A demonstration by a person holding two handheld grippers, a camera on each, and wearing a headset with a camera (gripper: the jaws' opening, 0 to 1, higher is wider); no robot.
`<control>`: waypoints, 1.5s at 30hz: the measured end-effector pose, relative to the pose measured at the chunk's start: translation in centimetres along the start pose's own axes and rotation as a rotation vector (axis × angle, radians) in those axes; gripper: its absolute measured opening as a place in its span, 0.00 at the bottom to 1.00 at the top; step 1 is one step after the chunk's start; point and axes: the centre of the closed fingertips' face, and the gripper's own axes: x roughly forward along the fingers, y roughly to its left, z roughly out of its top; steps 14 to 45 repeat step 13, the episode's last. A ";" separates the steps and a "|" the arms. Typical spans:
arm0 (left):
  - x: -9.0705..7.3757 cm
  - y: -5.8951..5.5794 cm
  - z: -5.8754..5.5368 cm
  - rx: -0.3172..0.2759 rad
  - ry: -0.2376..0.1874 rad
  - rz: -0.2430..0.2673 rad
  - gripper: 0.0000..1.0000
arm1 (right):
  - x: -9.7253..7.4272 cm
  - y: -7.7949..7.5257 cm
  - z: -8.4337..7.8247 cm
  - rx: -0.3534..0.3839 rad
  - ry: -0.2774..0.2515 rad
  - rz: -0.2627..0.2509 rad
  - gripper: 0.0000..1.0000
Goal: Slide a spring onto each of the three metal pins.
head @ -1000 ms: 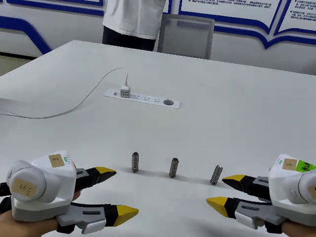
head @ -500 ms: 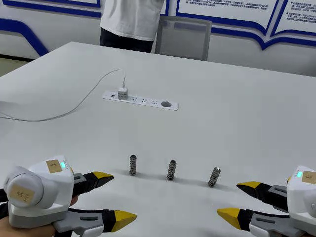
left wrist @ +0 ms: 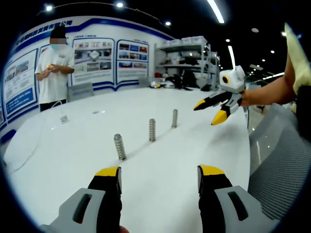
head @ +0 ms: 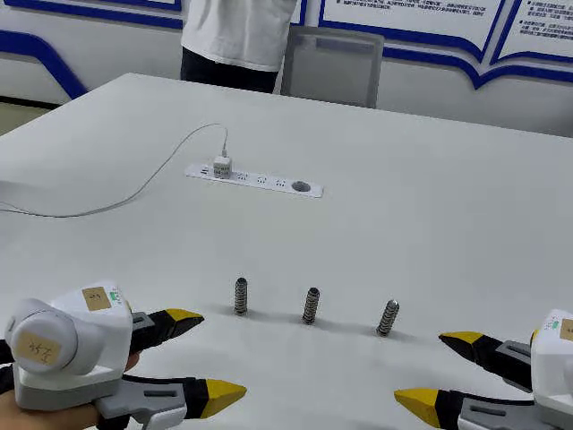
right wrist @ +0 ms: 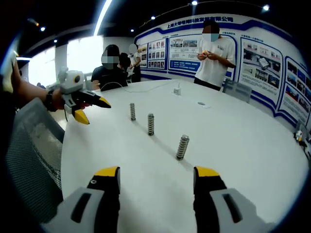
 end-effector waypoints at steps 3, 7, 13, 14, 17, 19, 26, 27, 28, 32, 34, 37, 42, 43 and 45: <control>0.0 0.1 0.0 -0.001 -0.001 0.003 0.65 | 0.0 -0.1 0.0 0.000 -0.001 -0.002 0.63; 0.0 0.1 0.0 -0.004 -0.001 0.007 0.66 | 0.0 -0.2 0.2 0.003 -0.006 -0.006 0.64; 0.0 0.2 -0.2 -0.014 0.001 0.011 0.67 | 0.1 -0.2 0.2 0.006 -0.010 -0.006 0.64; 0.0 0.2 -0.2 -0.014 0.001 0.011 0.67 | 0.1 -0.2 0.2 0.006 -0.010 -0.006 0.64; 0.0 0.2 -0.2 -0.014 0.001 0.011 0.67 | 0.1 -0.2 0.2 0.006 -0.010 -0.006 0.64; 0.0 0.2 -0.2 -0.014 0.001 0.011 0.67 | 0.1 -0.2 0.2 0.006 -0.010 -0.006 0.64; 0.0 0.2 -0.2 -0.014 0.001 0.011 0.67 | 0.1 -0.2 0.2 0.006 -0.010 -0.006 0.64; 0.0 0.2 -0.2 -0.014 0.001 0.011 0.67 | 0.1 -0.2 0.2 0.006 -0.010 -0.006 0.64; 0.0 0.2 -0.2 -0.014 0.001 0.011 0.67 | 0.1 -0.2 0.2 0.006 -0.010 -0.006 0.64; 0.0 0.2 -0.2 -0.014 0.001 0.011 0.67 | 0.1 -0.2 0.2 0.006 -0.010 -0.006 0.64; 0.0 0.2 -0.2 -0.014 0.001 0.011 0.67 | 0.1 -0.2 0.2 0.006 -0.010 -0.006 0.64; 0.0 0.2 -0.2 -0.014 0.001 0.011 0.67 | 0.1 -0.2 0.2 0.006 -0.010 -0.006 0.64; 0.0 0.2 -0.2 -0.014 0.001 0.011 0.67 | 0.1 -0.2 0.2 0.006 -0.010 -0.006 0.64; 0.0 0.2 -0.2 -0.014 0.001 0.011 0.67 | 0.1 -0.2 0.2 0.006 -0.010 -0.006 0.64; 0.0 0.2 -0.2 -0.014 0.001 0.011 0.67 | 0.1 -0.2 0.2 0.006 -0.010 -0.006 0.64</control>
